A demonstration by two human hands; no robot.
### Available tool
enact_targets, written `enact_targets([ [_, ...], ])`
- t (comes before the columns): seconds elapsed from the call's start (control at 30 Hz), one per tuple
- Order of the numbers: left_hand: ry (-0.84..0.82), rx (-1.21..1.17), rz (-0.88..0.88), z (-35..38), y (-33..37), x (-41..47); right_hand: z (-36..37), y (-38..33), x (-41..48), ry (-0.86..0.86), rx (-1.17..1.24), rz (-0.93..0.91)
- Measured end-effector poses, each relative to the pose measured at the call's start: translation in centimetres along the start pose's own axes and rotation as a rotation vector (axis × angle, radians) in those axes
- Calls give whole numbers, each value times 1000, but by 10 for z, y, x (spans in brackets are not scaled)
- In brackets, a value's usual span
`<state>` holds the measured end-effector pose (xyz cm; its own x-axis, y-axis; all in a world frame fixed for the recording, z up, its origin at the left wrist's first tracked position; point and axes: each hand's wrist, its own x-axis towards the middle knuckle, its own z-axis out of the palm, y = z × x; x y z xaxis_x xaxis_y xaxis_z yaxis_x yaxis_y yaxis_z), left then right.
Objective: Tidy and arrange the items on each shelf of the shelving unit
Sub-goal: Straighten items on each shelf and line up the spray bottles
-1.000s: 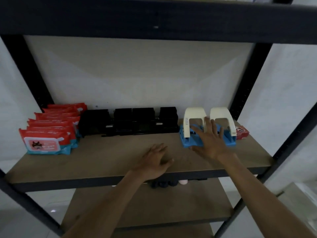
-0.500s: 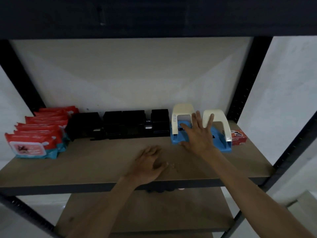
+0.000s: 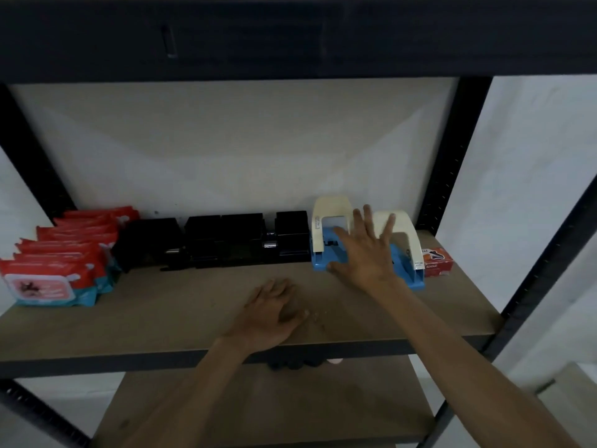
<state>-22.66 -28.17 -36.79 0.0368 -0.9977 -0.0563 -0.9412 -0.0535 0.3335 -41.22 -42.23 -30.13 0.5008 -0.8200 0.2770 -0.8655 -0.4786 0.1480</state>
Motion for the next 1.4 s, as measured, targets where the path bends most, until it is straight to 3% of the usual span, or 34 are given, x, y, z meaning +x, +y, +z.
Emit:
enact_targets([
  [0.1,-3,-18,19,3,10,3,-4,29,-21,27,127,91],
  [0.3,-20,-25,118,13,52,15,6,87,-40,-211,294,83],
  [0.5,-48,-57,144,21,83,30,14,92,-30,-159,308,39],
  [0.73,-46,-43,139,27,83,34,20,87,13,-137,164,60],
  [0.97,-48,-24,140,26,83,35,16,93,11,-156,217,71],
  [1.23,-26,-6,131,28,83,39,15,134,-46,-156,380,373],
  [1.4,-12,-17,132,29,84,39,31,139,-59,29,408,415],
])
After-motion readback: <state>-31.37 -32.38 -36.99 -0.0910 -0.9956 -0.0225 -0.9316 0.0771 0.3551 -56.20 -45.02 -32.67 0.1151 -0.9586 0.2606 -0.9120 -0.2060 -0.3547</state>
